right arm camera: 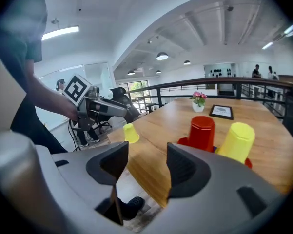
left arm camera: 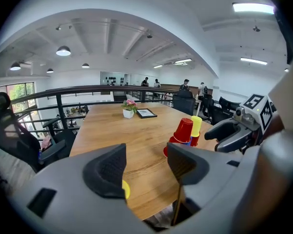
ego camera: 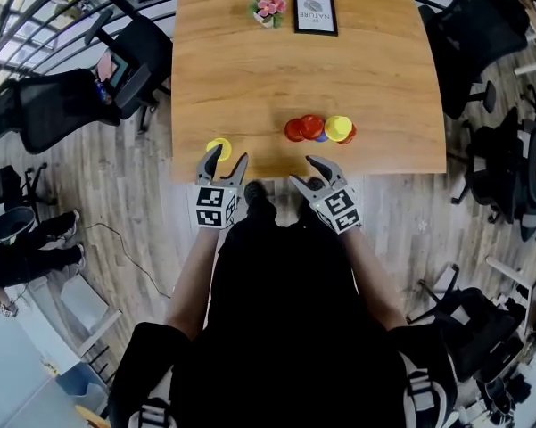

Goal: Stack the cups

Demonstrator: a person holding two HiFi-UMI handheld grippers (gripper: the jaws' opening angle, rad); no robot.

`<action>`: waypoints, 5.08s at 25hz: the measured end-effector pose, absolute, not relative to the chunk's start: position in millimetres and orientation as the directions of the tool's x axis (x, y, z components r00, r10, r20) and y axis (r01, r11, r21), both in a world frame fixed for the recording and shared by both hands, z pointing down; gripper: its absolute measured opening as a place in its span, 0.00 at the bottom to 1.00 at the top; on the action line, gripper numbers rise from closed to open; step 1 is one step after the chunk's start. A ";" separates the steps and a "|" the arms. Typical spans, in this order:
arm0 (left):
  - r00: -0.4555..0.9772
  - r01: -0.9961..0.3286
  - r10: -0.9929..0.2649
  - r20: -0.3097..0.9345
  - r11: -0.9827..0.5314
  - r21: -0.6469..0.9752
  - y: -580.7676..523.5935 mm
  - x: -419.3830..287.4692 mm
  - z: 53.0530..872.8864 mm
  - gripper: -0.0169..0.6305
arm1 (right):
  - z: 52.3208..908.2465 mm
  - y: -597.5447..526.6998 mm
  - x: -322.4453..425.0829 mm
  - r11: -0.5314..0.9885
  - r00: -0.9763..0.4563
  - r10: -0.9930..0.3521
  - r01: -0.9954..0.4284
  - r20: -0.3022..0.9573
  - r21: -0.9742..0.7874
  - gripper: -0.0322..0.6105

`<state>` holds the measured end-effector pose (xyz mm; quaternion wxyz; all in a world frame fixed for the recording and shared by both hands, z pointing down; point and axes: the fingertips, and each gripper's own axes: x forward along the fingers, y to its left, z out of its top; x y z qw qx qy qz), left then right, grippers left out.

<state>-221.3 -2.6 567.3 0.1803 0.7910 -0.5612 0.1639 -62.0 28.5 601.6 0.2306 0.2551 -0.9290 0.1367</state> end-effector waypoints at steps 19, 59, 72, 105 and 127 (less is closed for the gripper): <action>0.262 -0.964 -0.829 0.494 -0.247 0.096 42.1 -366.8 577.4 0.44 | 637.4 19.6 -259.4 0.911 -0.812 -0.270 -0.390 0.518 -0.137 0.49; 0.344 -0.939 -0.800 0.491 -0.310 0.151 19.6 -329.9 581.8 0.44 | 597.0 -27.5 -229.3 0.901 -0.746 -0.351 -0.433 0.567 -0.011 0.40; 0.410 -0.912 -0.800 0.439 -0.376 0.165 -18.7 -260.9 562.1 0.44 | 515.1 -35.7 -132.2 0.867 -0.678 -0.448 -0.488 0.583 0.099 0.40; 0.388 -0.921 -0.810 0.441 -0.356 0.157 -49.6 -177.5 557.3 0.44 | 529.1 -81.2 -2.0 0.812 -0.623 -0.484 -0.582 0.614 0.049 0.40; 0.350 -0.935 -0.878 0.325 -0.347 0.070 -58.9 -150.7 511.4 0.16 | 527.2 -78.3 64.0 0.777 -0.682 -0.513 -0.627 0.521 -0.055 0.41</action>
